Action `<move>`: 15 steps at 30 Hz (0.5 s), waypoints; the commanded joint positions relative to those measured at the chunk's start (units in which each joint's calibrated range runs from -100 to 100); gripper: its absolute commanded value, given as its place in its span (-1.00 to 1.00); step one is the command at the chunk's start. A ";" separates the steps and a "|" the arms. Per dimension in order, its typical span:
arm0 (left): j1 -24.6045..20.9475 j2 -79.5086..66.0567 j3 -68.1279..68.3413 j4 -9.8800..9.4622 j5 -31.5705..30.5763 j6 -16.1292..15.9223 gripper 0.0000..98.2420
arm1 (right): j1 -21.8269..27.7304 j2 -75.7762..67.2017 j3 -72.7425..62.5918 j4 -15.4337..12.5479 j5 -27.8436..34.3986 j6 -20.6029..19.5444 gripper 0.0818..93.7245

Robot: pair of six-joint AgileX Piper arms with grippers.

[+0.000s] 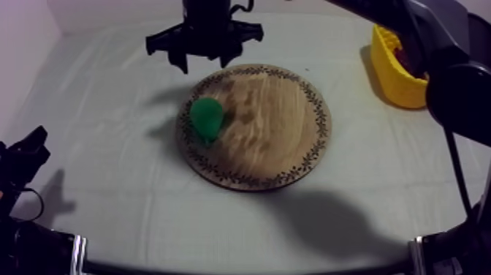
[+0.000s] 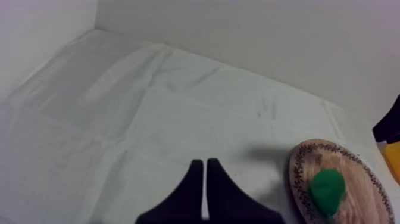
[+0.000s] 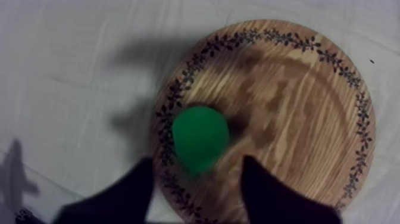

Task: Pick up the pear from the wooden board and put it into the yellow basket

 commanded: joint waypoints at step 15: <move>0.01 0.00 0.00 -0.02 -0.01 0.01 -1.00 | 0.84 3.88 2.53 -1.84 -0.18 -0.68 0.82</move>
